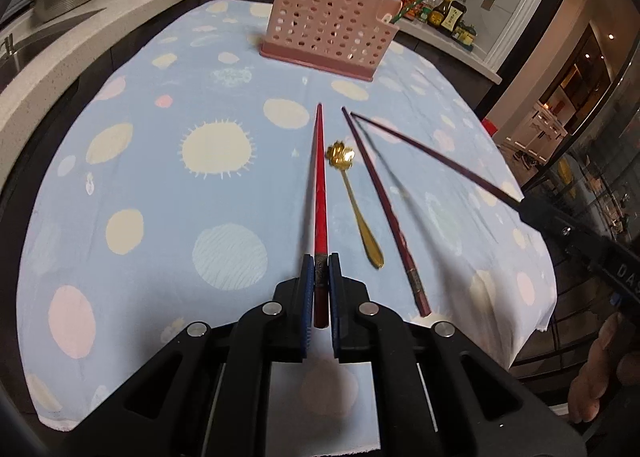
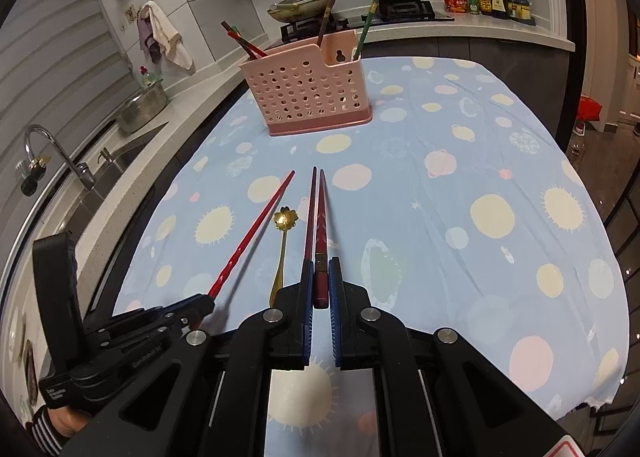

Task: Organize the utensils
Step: 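Lift the red chopstick with the left tool while the right tool lifts the dark-red chopstick, then lower both chopsticks into the pink caddy and open both tools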

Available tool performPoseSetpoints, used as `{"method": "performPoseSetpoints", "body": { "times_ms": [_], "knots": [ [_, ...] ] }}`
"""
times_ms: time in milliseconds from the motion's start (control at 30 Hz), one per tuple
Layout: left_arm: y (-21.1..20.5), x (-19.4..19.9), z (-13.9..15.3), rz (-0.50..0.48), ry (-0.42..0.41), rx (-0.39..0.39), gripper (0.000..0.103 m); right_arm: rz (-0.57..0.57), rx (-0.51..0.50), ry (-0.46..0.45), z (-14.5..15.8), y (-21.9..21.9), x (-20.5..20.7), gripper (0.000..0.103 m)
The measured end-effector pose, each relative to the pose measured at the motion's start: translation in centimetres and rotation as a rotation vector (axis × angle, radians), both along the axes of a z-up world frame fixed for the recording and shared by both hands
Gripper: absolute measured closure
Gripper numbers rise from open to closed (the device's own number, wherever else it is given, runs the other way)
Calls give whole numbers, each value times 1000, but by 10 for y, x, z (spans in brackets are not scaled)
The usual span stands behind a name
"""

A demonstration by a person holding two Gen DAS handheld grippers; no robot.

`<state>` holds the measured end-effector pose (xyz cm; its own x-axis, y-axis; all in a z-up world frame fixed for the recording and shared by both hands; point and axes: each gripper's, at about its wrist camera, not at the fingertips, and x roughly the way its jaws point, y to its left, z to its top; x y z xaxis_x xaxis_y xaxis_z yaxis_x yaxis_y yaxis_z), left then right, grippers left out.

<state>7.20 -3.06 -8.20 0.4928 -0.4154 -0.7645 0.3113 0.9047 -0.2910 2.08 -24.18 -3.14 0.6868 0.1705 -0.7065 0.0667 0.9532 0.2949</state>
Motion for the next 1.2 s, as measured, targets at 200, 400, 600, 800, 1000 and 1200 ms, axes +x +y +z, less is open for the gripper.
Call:
{"method": "performPoseSetpoints", "body": {
  "times_ms": [200, 400, 600, 800, 1000, 1200],
  "knots": [
    [11, 7, 63, 27, -129, -57, 96, -19, 10, -71, 29, -10, 6, 96],
    [14, 23, 110, 45, -240, -85, 96, -40, 7, -151, 60, -23, 21, 96],
    [10, 50, 138, 54, -310, -106, 96, -61, 26, -201, 80, -36, 45, 96],
    [0, 78, 152, 49, -357, -104, 96, -71, 21, -240, 95, -43, 66, 96],
    [-12, 104, 174, 32, -415, -109, 96, -69, 35, -288, 115, -48, 90, 96],
    [-21, 126, 210, 16, -496, -136, 96, -62, 73, -353, 144, -55, 121, 96]
  ]
}}
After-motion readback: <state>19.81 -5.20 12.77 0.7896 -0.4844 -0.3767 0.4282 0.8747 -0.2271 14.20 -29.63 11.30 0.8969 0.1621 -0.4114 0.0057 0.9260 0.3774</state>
